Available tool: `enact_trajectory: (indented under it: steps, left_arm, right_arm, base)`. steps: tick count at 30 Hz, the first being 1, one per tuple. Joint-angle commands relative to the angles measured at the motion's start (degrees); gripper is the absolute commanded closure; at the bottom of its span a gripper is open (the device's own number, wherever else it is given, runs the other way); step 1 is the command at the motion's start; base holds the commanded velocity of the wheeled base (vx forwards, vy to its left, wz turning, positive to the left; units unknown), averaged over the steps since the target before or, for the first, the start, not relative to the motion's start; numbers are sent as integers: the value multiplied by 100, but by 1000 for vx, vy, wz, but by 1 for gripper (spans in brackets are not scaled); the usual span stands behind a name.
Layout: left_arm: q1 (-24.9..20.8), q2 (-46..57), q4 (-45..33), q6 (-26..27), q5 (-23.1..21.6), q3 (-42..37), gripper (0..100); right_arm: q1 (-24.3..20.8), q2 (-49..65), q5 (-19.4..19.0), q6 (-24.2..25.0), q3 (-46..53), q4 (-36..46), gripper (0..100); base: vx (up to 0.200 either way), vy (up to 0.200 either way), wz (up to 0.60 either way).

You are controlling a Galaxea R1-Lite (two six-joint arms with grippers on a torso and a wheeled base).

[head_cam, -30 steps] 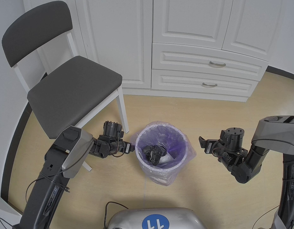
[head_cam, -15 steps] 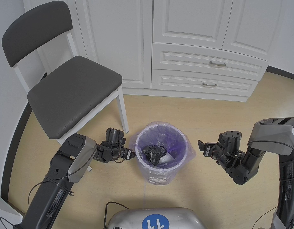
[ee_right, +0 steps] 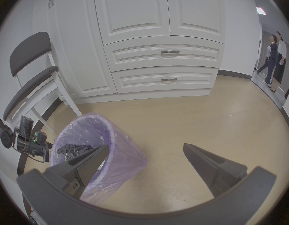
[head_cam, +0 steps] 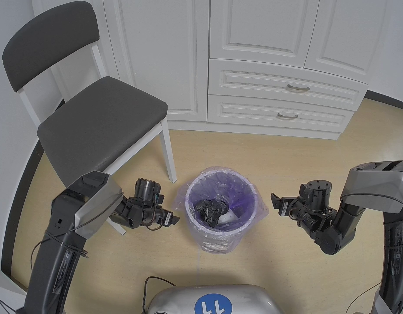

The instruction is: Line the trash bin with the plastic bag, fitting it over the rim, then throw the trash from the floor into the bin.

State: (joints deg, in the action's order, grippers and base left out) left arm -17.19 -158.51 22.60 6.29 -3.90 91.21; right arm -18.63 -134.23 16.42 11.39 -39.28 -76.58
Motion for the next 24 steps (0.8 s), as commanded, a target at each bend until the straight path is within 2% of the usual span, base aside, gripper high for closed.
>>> enact_trajectory:
  steps: [1, 2, 9, 15, 19, 20, 24]
  left_arm:
    - [-13, 1569, 1132, 206, 12, -2134, 0]
    - [-39, 1868, 1431, 259, 12, -2617, 0]
    - [-215, 3107, 2249, 215, -41, -4023, 0]
    - [-382, 4048, 2512, 118, -49, -4744, 0]
    - [-470, 4434, 2609, -172, -49, -4920, 0]
    - [-514, 4645, 2706, -480, -41, -5025, 0]
    - [-514, 4971, 2855, -752, 30, -5175, 0]
  right_arm:
    - [-27, 266, 1, -66, 228, 3, 0]
    - [-27, 292, 1, -101, 280, 3, 0]
    - [-36, 486, 1, -216, 474, -6, 0]
    - [-45, 626, -86, -444, 790, -507, 0]
    - [-27, 626, -227, -690, 1054, -867, 0]
    - [8, 617, -245, -875, 1186, -1017, 0]
    - [26, 705, -183, -1016, 1194, -982, 0]
  base:
    - [0, 0, 0]
    - [0, 0, 0]
    - [0, 0, 0]
    - [0, 0, 0]
    - [0, 0, 0]
    - [0, 0, 0]
    - [0, 0, 0]
